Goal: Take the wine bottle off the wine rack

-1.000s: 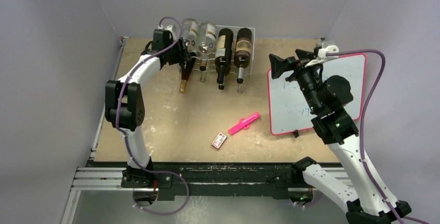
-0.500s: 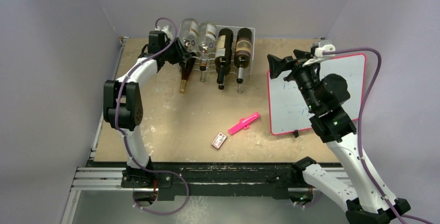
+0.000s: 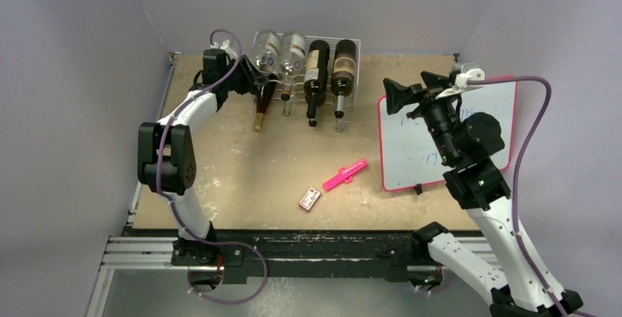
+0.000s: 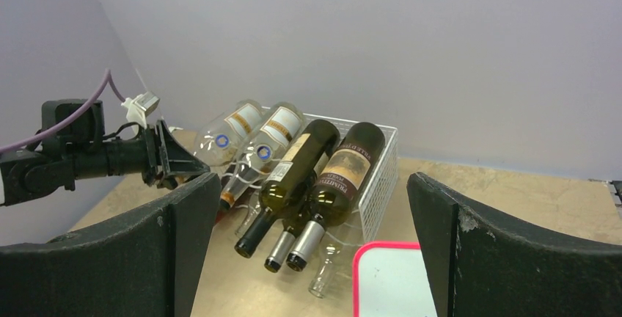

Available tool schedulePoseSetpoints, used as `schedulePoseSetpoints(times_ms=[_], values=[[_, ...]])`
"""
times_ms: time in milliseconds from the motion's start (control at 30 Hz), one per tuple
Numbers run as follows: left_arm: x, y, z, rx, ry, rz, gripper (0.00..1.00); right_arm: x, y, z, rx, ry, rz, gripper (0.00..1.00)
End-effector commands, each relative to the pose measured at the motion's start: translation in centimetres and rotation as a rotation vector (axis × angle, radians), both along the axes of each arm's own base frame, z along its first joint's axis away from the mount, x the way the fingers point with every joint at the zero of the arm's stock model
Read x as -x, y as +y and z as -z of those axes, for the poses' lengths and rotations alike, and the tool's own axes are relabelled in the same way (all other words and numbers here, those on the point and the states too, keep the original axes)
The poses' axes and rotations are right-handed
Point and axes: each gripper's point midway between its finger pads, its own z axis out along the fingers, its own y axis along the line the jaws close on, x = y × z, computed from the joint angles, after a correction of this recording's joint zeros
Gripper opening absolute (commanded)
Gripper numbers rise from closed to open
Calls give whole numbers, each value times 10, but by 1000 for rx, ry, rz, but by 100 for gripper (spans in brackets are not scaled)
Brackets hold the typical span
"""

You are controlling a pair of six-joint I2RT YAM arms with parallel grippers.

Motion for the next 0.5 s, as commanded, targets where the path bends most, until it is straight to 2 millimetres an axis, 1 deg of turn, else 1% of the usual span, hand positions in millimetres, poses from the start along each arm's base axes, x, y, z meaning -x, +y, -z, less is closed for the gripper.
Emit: schedulePoseSetpoints(times_ms=[0,200,467], values=[[-2,-8,-116,99,-329,38,0,2,-3,-6,-14,-28,11,100],[6,-17,-145,197,-364,67,0,1,-2,-3,-14,-27,10,100],[16,-17,-173,267,-421,57,0,1,-2,0,-9,-20,5,100]])
